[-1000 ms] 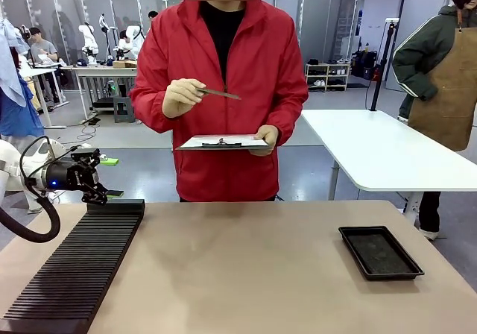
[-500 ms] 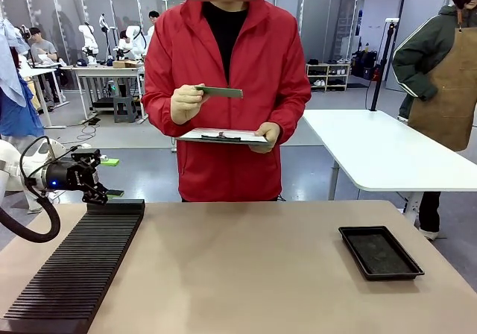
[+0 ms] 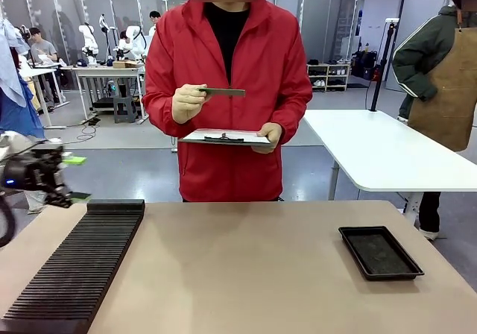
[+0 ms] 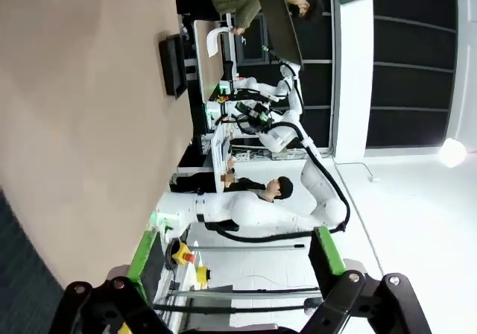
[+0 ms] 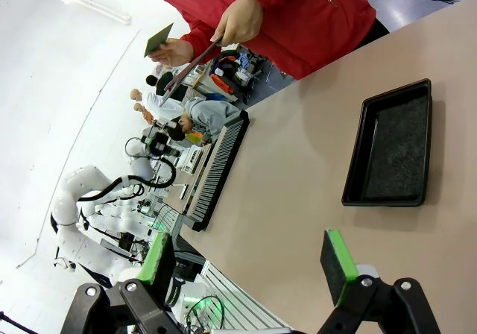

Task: Inspect the PCB.
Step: Pick up the Blank PCB that the human is holding.

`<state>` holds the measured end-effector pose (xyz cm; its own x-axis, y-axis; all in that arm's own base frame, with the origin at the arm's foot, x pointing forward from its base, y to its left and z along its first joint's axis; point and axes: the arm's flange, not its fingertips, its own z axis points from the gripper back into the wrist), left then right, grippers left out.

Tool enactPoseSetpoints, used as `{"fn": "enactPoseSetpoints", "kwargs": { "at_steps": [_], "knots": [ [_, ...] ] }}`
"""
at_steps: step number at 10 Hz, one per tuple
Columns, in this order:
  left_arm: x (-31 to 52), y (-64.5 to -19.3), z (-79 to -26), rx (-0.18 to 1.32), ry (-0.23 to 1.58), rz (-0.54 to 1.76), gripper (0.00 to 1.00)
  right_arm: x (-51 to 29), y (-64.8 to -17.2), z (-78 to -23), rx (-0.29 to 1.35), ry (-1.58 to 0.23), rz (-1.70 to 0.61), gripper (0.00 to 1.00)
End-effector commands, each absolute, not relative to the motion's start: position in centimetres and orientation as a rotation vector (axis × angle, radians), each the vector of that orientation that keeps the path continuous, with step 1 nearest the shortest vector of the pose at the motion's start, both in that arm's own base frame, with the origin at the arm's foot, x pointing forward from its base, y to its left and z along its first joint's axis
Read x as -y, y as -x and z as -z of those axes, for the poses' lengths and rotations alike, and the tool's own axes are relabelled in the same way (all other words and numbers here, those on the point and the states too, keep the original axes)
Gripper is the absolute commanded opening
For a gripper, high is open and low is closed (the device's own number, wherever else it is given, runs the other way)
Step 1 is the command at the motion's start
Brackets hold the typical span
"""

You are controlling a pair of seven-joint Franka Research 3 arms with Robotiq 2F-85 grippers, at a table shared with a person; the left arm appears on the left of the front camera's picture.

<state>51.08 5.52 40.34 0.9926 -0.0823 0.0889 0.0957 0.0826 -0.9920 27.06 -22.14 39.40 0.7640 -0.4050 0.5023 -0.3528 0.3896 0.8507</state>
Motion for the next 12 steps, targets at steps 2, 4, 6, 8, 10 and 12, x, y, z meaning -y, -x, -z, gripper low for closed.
{"fn": "enactPoseSetpoints", "kwargs": {
  "at_steps": [2, 4, 6, 8, 10, 12],
  "knots": [
    [-9.7, -42.7, -41.8, 0.101, 1.504, 0.142, 1.00, 22.2, -27.0, -39.5, 0.756, -1.208, 0.031, 1.00],
    [-11.0, -38.9, -40.9, 0.107, 1.526, 0.108, 1.00, 22.2, -27.0, -39.5, 0.756, -1.208, 0.031, 1.00],
    [-12.0, -35.9, -39.7, 0.197, 1.493, 0.119, 1.00, 22.2, -27.0, -39.5, 0.756, -1.208, 0.031, 1.00],
    [-13.9, -34.4, -38.5, 0.197, 1.517, 0.139, 1.00, 22.2, -27.0, -39.5, 0.756, -1.208, 0.031, 1.00],
    [-16.4, -34.2, -38.3, 0.252, 1.500, 0.165, 1.00, 22.2, -27.0, -39.5, 0.756, -1.208, 0.031, 1.00],
    [-16.8, -34.3, -37.8, 0.246, 1.485, 0.176, 1.00, 22.2, -27.0, -39.5, 0.756, -1.208, 0.031, 1.00]
  ]
}}
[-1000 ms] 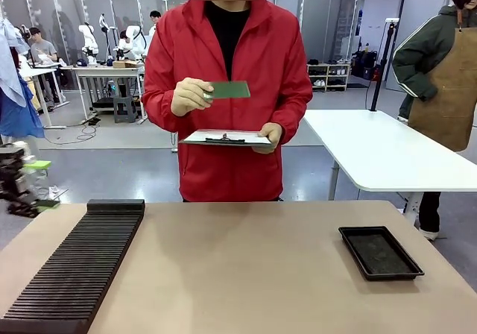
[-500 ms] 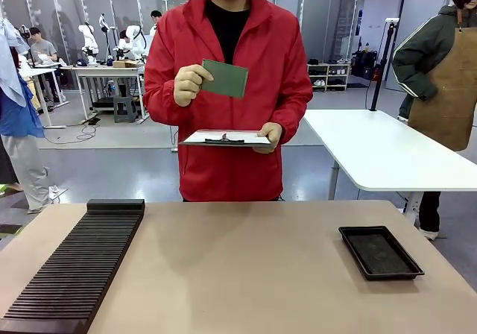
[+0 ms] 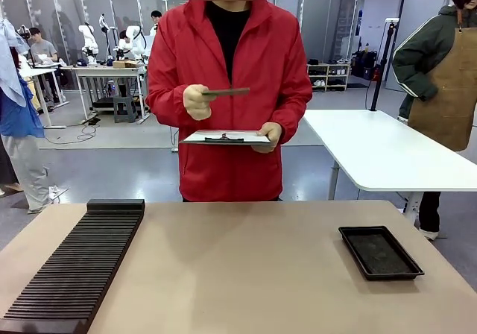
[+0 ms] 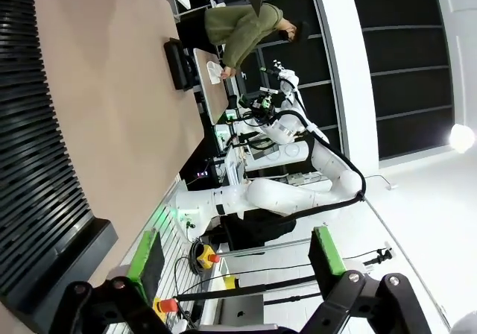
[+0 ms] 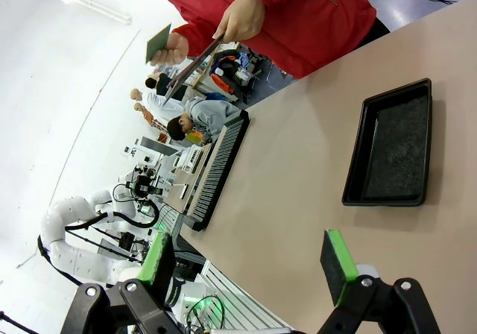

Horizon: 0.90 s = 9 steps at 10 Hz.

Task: Inspect the PCB.
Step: Pick up the Blank PCB that the human is holding.

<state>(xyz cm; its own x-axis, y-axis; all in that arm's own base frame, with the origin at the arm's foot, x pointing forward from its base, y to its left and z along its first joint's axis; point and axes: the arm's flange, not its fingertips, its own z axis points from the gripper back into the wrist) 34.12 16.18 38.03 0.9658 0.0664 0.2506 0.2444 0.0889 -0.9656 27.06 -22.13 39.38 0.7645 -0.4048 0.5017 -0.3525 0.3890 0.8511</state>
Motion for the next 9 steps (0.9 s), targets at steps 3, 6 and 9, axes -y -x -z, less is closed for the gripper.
{"fn": "enactPoseSetpoints", "kwargs": {
  "at_steps": [3, 6, 9],
  "knots": [
    [-17.52, -34.53, -37.59, 0.274, 1.495, 0.147, 1.00, 22.22, -26.98, -39.46, 0.756, -1.208, 0.031, 1.00],
    [-16.92, -34.56, -37.46, 0.259, 1.479, 0.122, 1.00, 22.22, -26.98, -39.46, 0.756, -1.208, 0.031, 1.00],
    [-16.92, -34.56, -37.46, 0.259, 1.479, 0.122, 1.00, 22.22, -26.98, -39.46, 0.756, -1.208, 0.031, 1.00]
  ]
}}
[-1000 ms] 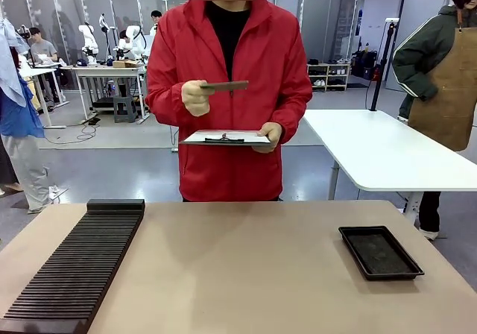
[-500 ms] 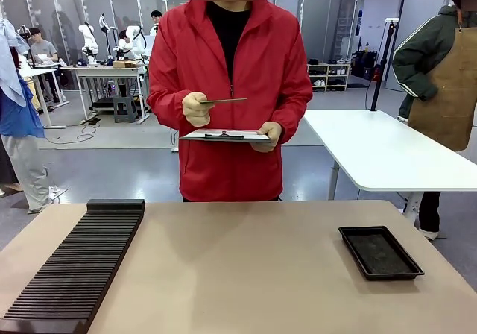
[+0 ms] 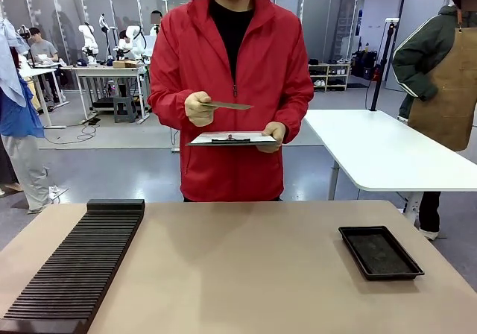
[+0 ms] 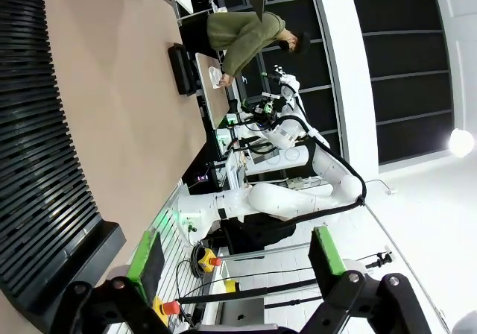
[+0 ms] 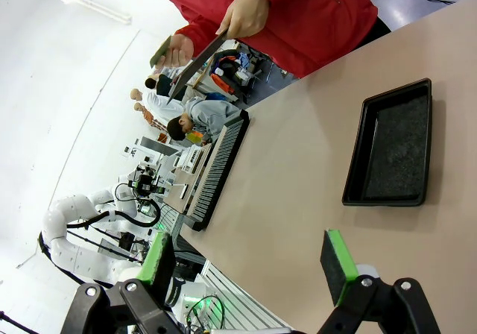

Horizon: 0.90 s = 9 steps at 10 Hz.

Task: Inspect the PCB.
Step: Pick up the Blank PCB that the human is holding.

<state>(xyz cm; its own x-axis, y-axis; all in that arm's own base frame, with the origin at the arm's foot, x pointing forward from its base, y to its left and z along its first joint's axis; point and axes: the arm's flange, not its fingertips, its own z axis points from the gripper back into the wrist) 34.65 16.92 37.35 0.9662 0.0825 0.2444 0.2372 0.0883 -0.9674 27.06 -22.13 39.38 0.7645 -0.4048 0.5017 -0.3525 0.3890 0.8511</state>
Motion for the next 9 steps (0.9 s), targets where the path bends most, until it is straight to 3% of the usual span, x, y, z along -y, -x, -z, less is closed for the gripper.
{"fn": "enactPoseSetpoints", "kwargs": {
  "at_steps": [1, 9],
  "knots": [
    [-16.92, -34.56, -37.46, 0.259, 1.479, 0.122, 1.00, 22.22, -26.98, -39.46, 0.756, -1.208, 0.031, 1.00],
    [-16.92, -34.56, -37.46, 0.259, 1.479, 0.122, 1.00, 22.22, -26.98, -39.46, 0.756, -1.208, 0.031, 1.00]
  ]
}}
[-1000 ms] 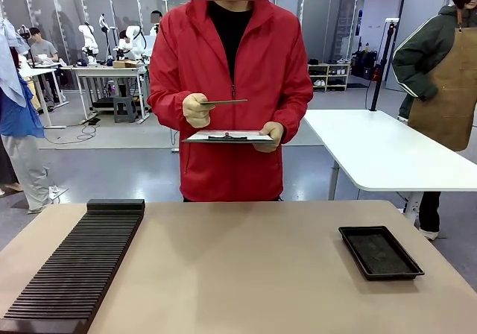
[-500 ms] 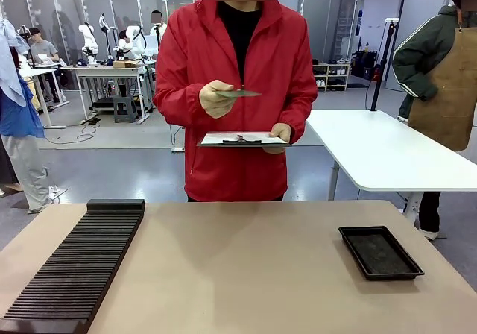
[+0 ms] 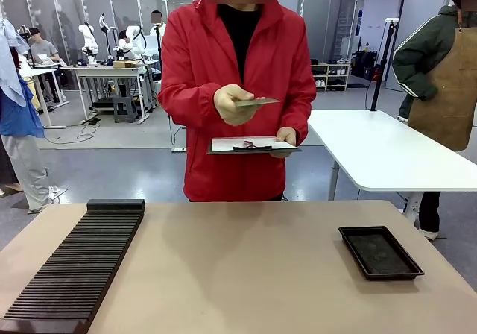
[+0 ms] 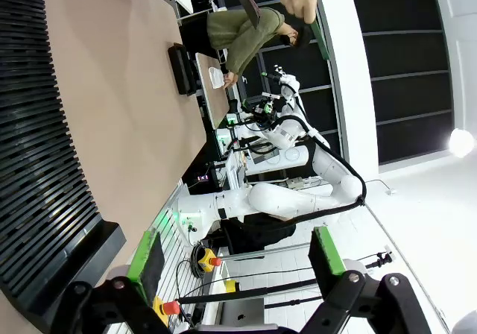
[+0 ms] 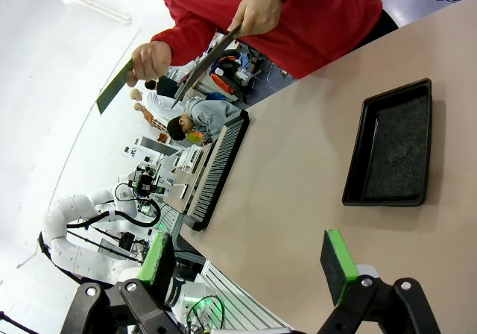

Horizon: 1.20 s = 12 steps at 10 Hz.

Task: Inspect the PCB.
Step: Pick up the Blank PCB that the human is holding.

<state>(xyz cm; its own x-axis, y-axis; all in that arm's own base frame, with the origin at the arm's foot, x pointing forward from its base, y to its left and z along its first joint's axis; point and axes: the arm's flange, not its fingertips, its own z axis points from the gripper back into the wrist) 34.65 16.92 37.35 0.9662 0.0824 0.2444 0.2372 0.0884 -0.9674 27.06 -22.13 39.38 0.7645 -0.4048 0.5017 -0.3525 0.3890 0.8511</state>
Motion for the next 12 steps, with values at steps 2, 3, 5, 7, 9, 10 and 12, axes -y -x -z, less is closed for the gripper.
{"fn": "enactPoseSetpoints", "kwargs": {
  "at_steps": [2, 3, 5, 7, 9, 10, 12],
  "knots": [
    [-16.9, -34.6, -37.5, 0.259, 1.479, 0.122, 1.00, 22.2, -27.0, -39.5, 0.756, -1.208, 0.031, 1.00],
    [-16.9, -34.6, -37.5, 0.259, 1.479, 0.122, 1.00, 22.2, -27.0, -39.5, 0.756, -1.208, 0.031, 1.00],
    [-16.9, -34.6, -37.5, 0.259, 1.479, 0.122, 1.00, 22.2, -27.0, -39.5, 0.756, -1.208, 0.031, 1.00],
    [-16.9, -34.6, -37.5, 0.259, 1.479, 0.122, 1.00, 22.2, -27.0, -39.5, 0.756, -1.208, 0.031, 1.00],
    [-16.9, -34.6, -37.5, 0.259, 1.479, 0.122, 1.00, 22.2, -27.0, -39.5, 0.756, -1.208, 0.031, 1.00],
    [-16.9, -34.6, -37.5, 0.259, 1.479, 0.122, 1.00, 22.1, -27.1, -39.4, 0.746, -1.203, 0.037, 1.00],
    [-16.9, -34.6, -37.5, 0.259, 1.479, 0.122, 1.00, 20.3, -27.3, -41.5, 0.701, -1.291, 0.047, 1.00]
  ]
}}
